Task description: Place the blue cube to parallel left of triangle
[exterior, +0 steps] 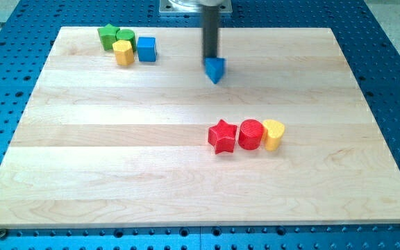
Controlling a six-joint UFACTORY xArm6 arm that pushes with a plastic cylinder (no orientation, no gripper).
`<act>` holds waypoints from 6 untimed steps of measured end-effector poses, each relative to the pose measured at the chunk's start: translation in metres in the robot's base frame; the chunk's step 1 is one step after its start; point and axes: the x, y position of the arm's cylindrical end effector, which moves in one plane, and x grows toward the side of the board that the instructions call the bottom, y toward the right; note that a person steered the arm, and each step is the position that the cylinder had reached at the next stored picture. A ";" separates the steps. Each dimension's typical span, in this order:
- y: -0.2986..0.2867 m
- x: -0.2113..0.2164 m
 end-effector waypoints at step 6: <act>-0.170 -0.076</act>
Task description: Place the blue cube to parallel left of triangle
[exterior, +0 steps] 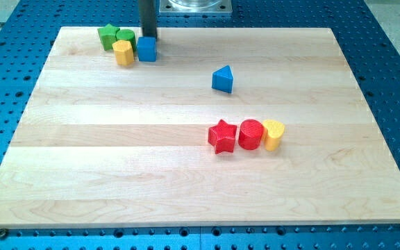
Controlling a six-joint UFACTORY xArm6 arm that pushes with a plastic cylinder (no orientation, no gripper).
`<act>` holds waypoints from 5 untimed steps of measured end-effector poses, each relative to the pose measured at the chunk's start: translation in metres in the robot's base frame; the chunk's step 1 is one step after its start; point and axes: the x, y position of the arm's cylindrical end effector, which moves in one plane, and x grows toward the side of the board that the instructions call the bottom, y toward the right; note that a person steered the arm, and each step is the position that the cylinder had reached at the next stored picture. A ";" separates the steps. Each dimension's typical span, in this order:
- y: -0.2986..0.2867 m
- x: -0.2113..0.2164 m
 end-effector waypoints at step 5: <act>-0.007 0.089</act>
